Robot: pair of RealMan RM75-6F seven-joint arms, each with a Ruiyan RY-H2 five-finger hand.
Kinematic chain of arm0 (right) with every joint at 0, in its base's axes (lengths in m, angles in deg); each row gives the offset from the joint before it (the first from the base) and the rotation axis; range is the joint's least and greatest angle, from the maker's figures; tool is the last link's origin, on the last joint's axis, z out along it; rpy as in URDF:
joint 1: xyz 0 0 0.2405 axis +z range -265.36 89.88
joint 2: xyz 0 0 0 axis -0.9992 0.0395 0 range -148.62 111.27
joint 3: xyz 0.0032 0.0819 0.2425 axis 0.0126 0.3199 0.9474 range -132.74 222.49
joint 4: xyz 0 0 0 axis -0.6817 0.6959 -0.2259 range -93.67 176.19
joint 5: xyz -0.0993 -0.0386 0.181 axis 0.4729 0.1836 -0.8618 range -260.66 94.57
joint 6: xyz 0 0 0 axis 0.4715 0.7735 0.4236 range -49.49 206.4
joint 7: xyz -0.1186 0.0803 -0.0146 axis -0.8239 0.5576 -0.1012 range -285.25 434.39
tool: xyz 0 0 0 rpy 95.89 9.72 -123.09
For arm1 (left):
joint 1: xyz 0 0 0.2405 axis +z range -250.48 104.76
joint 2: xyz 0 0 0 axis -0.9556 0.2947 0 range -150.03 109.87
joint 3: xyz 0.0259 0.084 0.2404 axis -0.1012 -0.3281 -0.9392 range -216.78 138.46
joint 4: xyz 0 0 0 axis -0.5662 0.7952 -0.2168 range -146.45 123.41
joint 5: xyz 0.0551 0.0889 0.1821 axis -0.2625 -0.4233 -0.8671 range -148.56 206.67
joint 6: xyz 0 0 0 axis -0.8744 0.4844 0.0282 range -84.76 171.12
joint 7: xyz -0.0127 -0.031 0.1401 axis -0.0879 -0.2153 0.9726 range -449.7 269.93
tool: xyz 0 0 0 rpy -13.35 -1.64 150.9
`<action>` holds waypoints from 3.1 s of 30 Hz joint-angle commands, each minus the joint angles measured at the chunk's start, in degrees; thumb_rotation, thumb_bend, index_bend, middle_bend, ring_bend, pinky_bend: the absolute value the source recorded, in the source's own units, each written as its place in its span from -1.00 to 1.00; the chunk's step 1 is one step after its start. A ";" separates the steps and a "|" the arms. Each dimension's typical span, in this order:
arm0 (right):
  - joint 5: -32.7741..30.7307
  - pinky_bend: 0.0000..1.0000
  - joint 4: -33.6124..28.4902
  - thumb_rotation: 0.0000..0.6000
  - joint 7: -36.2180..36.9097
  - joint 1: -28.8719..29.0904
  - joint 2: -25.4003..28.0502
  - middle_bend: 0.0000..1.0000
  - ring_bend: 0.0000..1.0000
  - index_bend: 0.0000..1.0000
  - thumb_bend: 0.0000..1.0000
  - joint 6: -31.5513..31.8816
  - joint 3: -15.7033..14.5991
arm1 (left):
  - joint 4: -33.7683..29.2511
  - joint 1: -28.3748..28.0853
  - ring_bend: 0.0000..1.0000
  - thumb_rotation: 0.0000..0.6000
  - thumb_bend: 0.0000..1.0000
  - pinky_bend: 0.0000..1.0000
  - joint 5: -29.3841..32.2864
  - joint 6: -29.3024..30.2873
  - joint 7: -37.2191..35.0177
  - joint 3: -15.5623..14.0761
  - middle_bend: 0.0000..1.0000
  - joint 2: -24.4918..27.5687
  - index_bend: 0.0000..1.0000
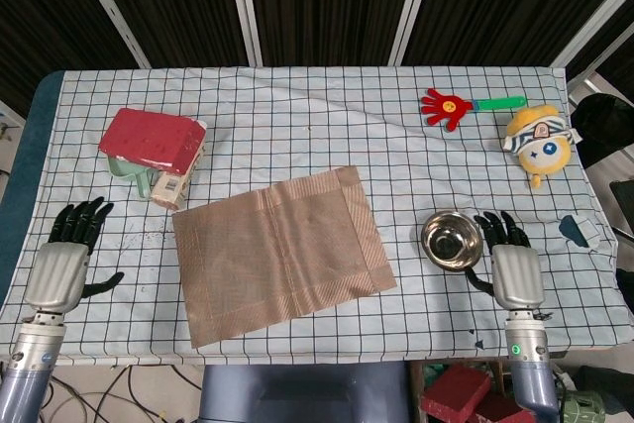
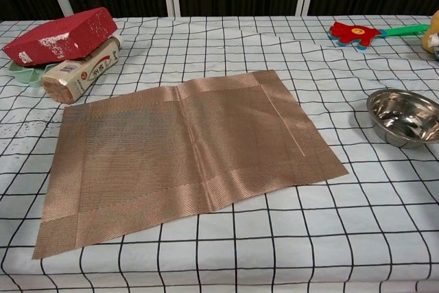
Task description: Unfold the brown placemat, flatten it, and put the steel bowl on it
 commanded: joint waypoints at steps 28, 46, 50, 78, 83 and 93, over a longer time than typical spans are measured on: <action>-0.74 -0.62 2.16 1.00 5.91 -0.50 1.34 -0.76 -0.89 -0.67 -0.65 -0.75 4.12 | -10.82 -25.06 -0.96 1.00 -0.15 -0.90 36.21 -17.50 49.37 4.98 -0.95 -10.64 -0.90; -2.29 -0.62 2.45 1.00 7.50 -0.53 1.87 -0.76 -0.89 -0.67 -0.63 -1.62 5.36 | 6.11 -42.19 -0.96 1.00 0.12 -0.90 48.39 -24.20 55.62 8.33 -0.95 -25.51 -0.90; -2.49 -0.62 2.55 1.00 7.88 -0.53 1.96 -0.76 -0.89 -0.67 -0.63 -1.74 5.58 | 10.10 -46.43 -0.96 1.00 0.12 -0.90 54.27 -24.17 58.82 8.10 -0.95 -28.17 -0.90; -2.68 -0.62 3.24 1.00 8.80 -0.61 1.90 -0.76 -0.89 -0.67 -0.60 -1.81 6.01 | 14.14 -55.02 -0.96 1.00 0.13 -0.90 59.62 -25.39 56.20 1.87 -0.95 -32.66 -0.91; -2.74 -0.62 3.31 1.00 8.80 -0.60 1.84 -0.76 -0.89 -0.67 -0.60 -1.85 6.04 | 14.17 -55.58 -0.96 1.00 0.14 -0.90 58.27 -26.45 54.54 0.89 -0.95 -32.51 -0.91; -2.94 -0.62 3.39 1.00 8.99 -0.58 1.85 -0.76 -0.89 -0.67 -0.60 -1.95 6.22 | 14.66 -56.69 -0.96 1.00 0.14 -0.90 56.37 -27.69 52.18 -0.39 -0.95 -32.93 -0.90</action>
